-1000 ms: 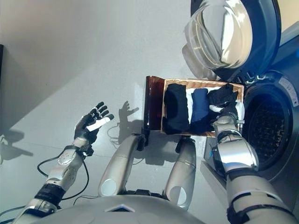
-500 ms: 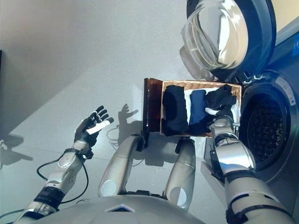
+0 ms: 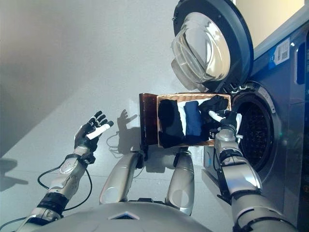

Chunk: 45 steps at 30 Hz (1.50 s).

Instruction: Pick up the clothes and place them into the washing machine

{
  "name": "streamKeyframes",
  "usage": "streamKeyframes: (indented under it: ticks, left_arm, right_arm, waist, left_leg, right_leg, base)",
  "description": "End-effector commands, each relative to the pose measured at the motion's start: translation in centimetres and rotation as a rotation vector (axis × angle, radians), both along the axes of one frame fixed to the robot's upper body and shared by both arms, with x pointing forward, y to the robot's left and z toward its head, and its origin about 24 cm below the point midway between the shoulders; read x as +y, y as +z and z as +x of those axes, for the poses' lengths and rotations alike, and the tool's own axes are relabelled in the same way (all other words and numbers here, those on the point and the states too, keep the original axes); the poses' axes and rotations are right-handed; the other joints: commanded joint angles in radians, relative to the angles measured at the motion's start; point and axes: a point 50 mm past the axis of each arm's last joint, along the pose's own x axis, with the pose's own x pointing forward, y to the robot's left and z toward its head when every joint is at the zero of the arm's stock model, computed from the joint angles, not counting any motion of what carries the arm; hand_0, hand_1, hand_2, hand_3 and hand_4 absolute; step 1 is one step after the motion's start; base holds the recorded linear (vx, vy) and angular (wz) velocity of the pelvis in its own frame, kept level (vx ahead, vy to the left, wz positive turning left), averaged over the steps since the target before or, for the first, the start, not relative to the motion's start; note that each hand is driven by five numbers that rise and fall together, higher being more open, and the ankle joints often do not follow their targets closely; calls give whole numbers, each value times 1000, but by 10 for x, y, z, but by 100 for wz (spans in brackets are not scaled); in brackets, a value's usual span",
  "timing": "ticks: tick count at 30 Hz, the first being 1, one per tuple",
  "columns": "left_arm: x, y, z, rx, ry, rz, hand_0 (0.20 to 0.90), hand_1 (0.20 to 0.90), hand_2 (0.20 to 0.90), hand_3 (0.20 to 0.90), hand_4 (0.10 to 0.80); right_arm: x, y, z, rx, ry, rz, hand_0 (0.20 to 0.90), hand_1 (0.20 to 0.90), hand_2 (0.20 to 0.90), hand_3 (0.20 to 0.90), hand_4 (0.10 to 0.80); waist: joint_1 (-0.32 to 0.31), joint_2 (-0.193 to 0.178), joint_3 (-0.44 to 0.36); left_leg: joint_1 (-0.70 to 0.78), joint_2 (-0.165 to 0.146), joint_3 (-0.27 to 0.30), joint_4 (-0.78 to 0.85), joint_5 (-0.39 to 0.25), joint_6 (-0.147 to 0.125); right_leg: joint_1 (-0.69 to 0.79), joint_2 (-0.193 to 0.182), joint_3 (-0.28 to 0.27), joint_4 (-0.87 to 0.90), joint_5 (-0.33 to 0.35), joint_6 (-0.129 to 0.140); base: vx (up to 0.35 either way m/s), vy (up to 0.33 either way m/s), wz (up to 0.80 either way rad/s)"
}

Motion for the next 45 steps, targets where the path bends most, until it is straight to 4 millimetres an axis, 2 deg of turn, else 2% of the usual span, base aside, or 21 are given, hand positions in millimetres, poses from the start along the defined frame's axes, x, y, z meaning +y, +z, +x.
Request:
streamKeyframes:
  ticks: [1,8,17,21,22,23,26,31,36,41,44,45]
  left_arm:
    - [20,23,7,-145,85,21,900,900,900,900,800]
    - [18,7,0,-91,134,1,900,900,900,900,800]
    - [15,-1,-6,-58,157,-16,900,900,900,900,800]
    - [16,-2,-6,-52,154,1,900,900,900,900,800]
    - [15,-2,-6,-51,150,4,900,900,900,900,800]
    - [16,-4,-7,-39,149,16,900,900,900,900,800]
    - [15,-4,-7,-38,140,27,900,900,900,900,800]
    - [11,-14,-9,15,114,53,900,900,900,900,800]
    - [11,-13,-6,14,119,54,900,900,900,900,800]
    - [8,-11,-4,4,101,55,900,900,900,900,800]
    - [9,-10,-5,2,95,58,900,900,900,900,800]
    - [10,-7,-2,-8,87,69,900,900,900,900,800]
  right_arm:
    - [-11,25,7,-198,-25,-4,200,200,200,200,300]
    - [-6,22,-11,-331,-41,135,200,200,200,200,300]
    - [-3,14,-26,-388,-79,242,200,200,200,200,300]
    - [-5,13,-29,-301,-8,106,216,216,216,216,312]
    - [-5,11,-29,-274,5,78,815,815,815,815,739]
    - [-5,10,-29,-217,45,0,900,900,900,900,800]
    - [-5,6,-30,-173,62,-31,900,900,900,900,800]
    - [2,-14,-35,-32,109,-73,900,900,900,900,800]
    - [13,-22,-36,-5,145,-43,900,900,900,900,800]
    - [11,-23,-39,2,149,-54,900,900,900,900,800]
    - [13,-26,-40,29,169,-64,900,900,900,900,800]
    - [15,-24,-36,27,185,-75,900,900,900,900,800]
  waist:
    - [1,-17,-4]
    - [-20,-31,-18]
    - [-28,-36,-25]
    - [-28,-36,-29]
    - [-27,-36,-29]
    - [-25,-35,-33]
    - [-20,-33,-35]
    - [-11,-29,-44]
    - [-12,-27,-58]
    - [-17,-27,-63]
    - [-17,-37,-58]
    - [-1,-43,-30]
  left_leg:
    - [70,47,-33,-115,35,-98]
    - [193,59,-32,-222,76,-115]
    - [290,78,-32,-250,73,-126]
    - [324,83,-32,-256,69,-129]
    - [329,83,-31,-257,69,-129]
    - [343,85,-30,-265,69,-129]
    - [357,87,-31,-273,72,-130]
    - [381,93,-32,-294,77,-131]
    - [395,104,-37,-304,84,-138]
    - [396,125,-43,-301,90,-152]
    - [365,141,-51,-208,84,-166]
    - [322,131,-90,-102,104,-173]
  right_leg:
    - [79,9,-21,-79,27,-6]
    - [204,23,-36,-174,46,-2]
    - [291,36,-43,-180,19,-3]
    - [321,39,-44,-183,7,-1]
    - [327,39,-46,-182,4,-2]
    - [337,40,-48,-184,2,-2]
    - [351,41,-52,-189,0,-2]
    - [369,46,-60,-193,-8,-4]
    - [364,58,-57,-160,-33,-14]
    - [371,78,-59,-154,-52,-27]
    - [381,108,-43,-152,-73,-48]
    - [389,116,-31,-148,-69,-60]
  base:
    - [88,-40,-12]
    - [85,-32,-6]
    - [77,-17,-3]
    - [54,-13,-1]
    - [42,-14,0]
    - [33,-8,2]
    - [11,-6,1]
    - [4,-4,1]
    - [6,-26,0]
    - [21,-78,5]
    - [3,-124,10]
    - [-109,-106,2]
